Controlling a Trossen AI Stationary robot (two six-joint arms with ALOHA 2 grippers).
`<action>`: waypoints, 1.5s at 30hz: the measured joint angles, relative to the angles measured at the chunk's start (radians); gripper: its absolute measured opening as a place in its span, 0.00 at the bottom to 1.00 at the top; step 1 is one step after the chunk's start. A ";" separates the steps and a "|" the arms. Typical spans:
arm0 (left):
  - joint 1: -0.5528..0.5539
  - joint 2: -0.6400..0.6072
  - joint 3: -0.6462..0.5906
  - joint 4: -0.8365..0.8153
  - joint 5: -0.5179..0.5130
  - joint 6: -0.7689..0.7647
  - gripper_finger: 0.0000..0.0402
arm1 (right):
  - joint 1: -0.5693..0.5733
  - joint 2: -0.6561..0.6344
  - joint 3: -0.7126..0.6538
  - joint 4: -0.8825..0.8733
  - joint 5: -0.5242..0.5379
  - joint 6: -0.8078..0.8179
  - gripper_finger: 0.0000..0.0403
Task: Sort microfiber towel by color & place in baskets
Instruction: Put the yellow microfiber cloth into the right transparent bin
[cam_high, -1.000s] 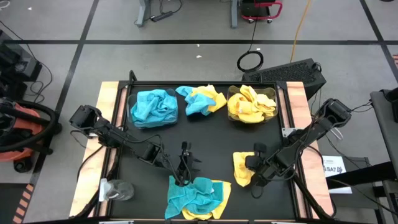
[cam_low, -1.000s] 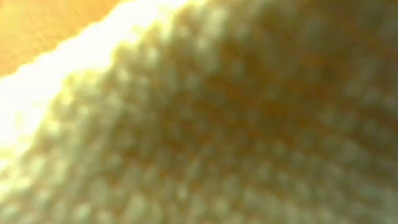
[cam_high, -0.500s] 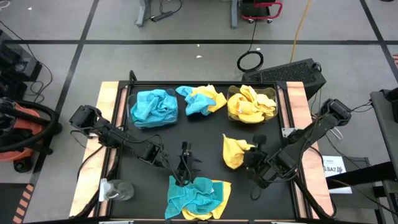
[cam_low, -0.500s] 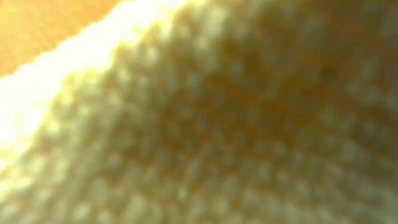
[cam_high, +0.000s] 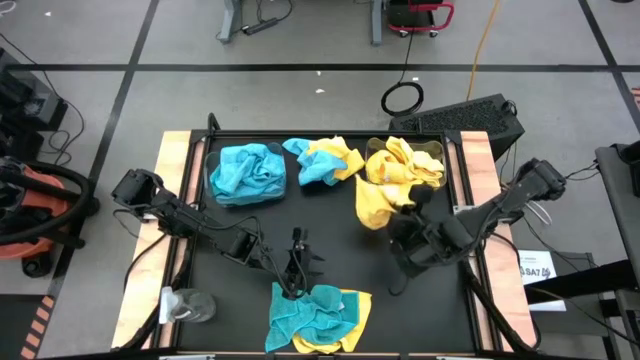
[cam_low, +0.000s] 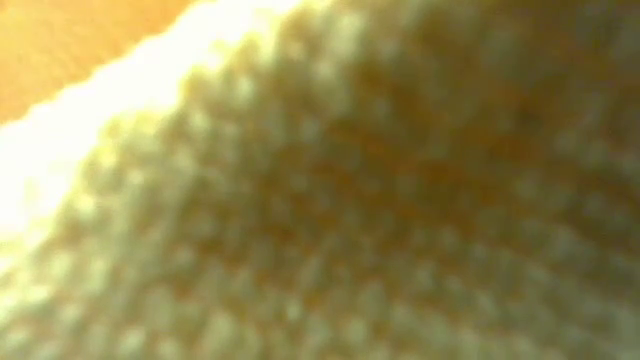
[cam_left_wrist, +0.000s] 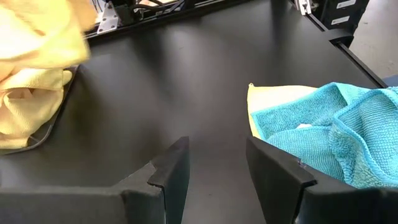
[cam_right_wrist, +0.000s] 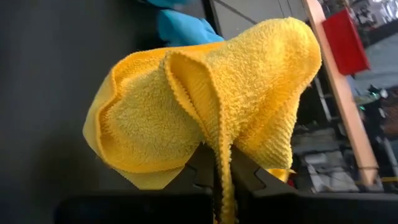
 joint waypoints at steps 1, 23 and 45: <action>0.000 0.000 0.000 0.000 0.000 0.000 0.41 | -0.018 -0.004 0.005 -0.011 0.001 -0.010 0.00; 0.002 0.000 0.000 0.004 0.000 0.001 0.41 | -0.417 -0.218 0.014 -0.055 0.014 -0.273 0.00; 0.003 0.000 0.000 0.004 0.000 0.000 0.41 | -0.727 -0.232 -0.204 0.382 -0.231 -0.616 0.00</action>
